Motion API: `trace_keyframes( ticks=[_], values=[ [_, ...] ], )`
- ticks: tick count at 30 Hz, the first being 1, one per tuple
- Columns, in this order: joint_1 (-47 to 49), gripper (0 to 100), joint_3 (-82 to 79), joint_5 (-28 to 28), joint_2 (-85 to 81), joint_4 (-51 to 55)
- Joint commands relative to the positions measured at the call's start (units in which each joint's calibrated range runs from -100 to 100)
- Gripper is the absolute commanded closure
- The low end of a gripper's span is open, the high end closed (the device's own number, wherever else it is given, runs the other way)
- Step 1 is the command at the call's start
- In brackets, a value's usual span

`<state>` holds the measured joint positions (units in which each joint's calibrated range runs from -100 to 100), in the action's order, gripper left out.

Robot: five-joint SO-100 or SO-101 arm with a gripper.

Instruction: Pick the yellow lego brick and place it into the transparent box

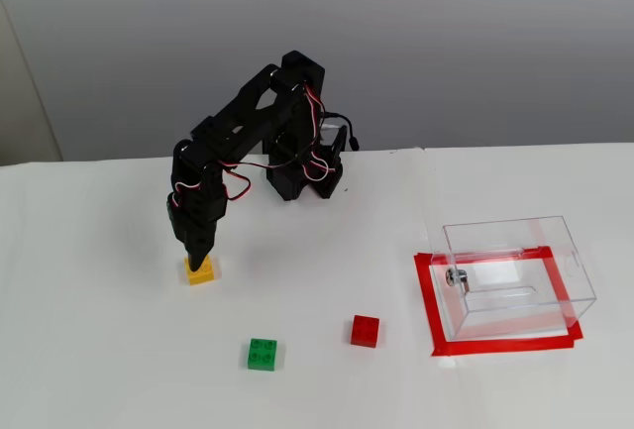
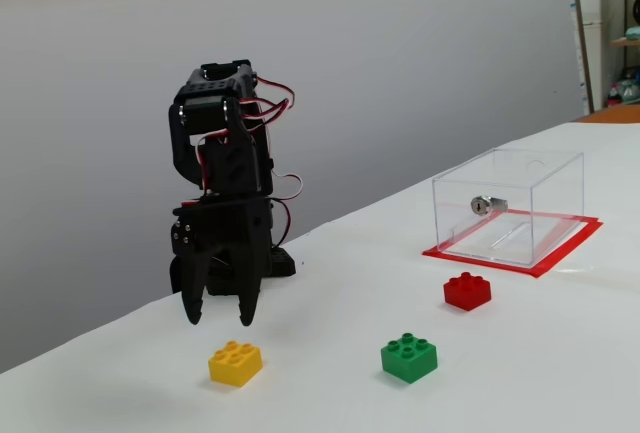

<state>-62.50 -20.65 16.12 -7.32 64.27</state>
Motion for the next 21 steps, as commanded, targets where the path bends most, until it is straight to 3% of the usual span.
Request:
trace_keyframes(
  ticks=[1,21],
  values=[
    [-0.16,72,2.12,0.16,0.48,-0.82],
    [1.10,72,2.21,0.11,9.90,-4.22]
  ],
)
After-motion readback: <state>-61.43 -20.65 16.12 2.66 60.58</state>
